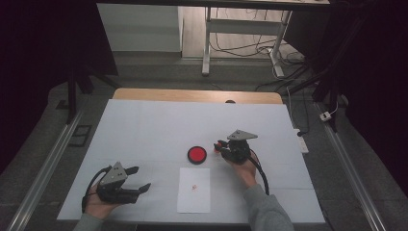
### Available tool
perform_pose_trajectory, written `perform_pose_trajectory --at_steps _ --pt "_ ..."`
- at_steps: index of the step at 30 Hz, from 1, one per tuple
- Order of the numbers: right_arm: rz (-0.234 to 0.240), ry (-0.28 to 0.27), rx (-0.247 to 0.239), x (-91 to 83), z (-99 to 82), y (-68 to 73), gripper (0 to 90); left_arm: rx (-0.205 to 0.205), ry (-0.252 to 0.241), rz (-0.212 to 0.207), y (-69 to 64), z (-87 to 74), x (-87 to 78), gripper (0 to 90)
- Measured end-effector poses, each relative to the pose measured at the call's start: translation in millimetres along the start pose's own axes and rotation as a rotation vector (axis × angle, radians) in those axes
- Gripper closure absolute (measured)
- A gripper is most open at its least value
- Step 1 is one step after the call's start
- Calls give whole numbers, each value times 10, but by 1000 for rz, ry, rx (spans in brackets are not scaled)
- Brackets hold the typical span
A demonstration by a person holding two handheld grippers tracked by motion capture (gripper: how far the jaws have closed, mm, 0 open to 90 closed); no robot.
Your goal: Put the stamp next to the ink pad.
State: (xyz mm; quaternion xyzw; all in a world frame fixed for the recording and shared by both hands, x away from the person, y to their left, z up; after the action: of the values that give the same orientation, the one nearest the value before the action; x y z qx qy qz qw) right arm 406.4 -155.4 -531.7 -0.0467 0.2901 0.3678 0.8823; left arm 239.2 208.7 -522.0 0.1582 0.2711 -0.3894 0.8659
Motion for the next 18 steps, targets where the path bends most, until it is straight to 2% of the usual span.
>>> perform_pose_trajectory --at_steps 8,10,12,15,18 --pt "-13 35 -20 64 -46 1 720 1 2 3 3 -7 -3 241" --pt "-12 38 -20 68 -46 4 668 1 3 3 3 -7 -3 240" --pt "-12 26 -12 59 -40 7 594 1 3 2 2 -7 -5 239" --pt "0 -10 -1 -18 -10 19 550 -2 1 6 6 -9 -5 237" --pt "21 -22 -10 -143 17 39 534 -6 2 8 13 -14 -1 235"
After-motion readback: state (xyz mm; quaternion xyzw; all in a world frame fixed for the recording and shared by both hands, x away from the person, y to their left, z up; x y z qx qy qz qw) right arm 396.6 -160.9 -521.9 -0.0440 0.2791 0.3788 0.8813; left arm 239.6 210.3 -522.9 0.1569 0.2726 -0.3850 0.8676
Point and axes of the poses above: each handheld gripper's, and its own axes: x roughly forward along the jaws, z roughly out of its top, y roughly to its left, the point moved 2 cm from there along x, roughly forward along the jaws, and after that the axes turned 7 degrees about x, right-handed, at the moved point
